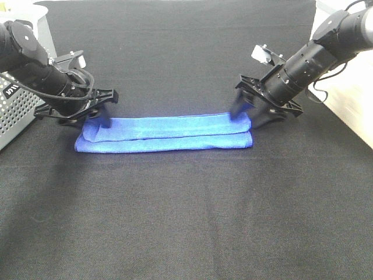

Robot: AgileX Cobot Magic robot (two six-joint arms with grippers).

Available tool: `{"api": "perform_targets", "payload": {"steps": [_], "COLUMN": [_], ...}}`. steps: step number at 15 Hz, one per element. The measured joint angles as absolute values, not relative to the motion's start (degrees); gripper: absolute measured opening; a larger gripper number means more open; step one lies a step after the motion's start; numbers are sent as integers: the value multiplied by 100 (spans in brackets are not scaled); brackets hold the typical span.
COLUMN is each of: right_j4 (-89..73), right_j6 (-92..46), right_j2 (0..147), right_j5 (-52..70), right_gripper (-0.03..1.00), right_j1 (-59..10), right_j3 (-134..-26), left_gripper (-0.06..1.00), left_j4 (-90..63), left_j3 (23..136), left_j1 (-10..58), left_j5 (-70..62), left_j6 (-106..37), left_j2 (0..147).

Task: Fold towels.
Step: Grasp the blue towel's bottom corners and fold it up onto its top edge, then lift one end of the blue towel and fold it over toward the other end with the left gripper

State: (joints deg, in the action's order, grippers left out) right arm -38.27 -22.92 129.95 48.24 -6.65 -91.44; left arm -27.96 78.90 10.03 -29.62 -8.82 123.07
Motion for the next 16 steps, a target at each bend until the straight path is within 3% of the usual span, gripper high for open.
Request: {"api": "perform_targets", "payload": {"steps": [2,3,16], "right_j4": [-3747,-3684,-3484], "right_j6": [-2263,-2200,-2166], "right_j2": [12800,12731,12725], "right_j5": [4962,5031,5117], "right_gripper": [82,83,84], "right_j1": [-665,-665,-665], "right_j3": [-9144,-9144,-9144], "left_gripper": [75,77,78], "left_j4": [-2687,-2624,-2166], "left_j3": [7890,7890,7901], "left_j1": [1003,991,980], "left_j5": [-2956,-2956,-2991], "left_j6": [-756,-653,-332], "left_j2": [12256,12221,12513]}}
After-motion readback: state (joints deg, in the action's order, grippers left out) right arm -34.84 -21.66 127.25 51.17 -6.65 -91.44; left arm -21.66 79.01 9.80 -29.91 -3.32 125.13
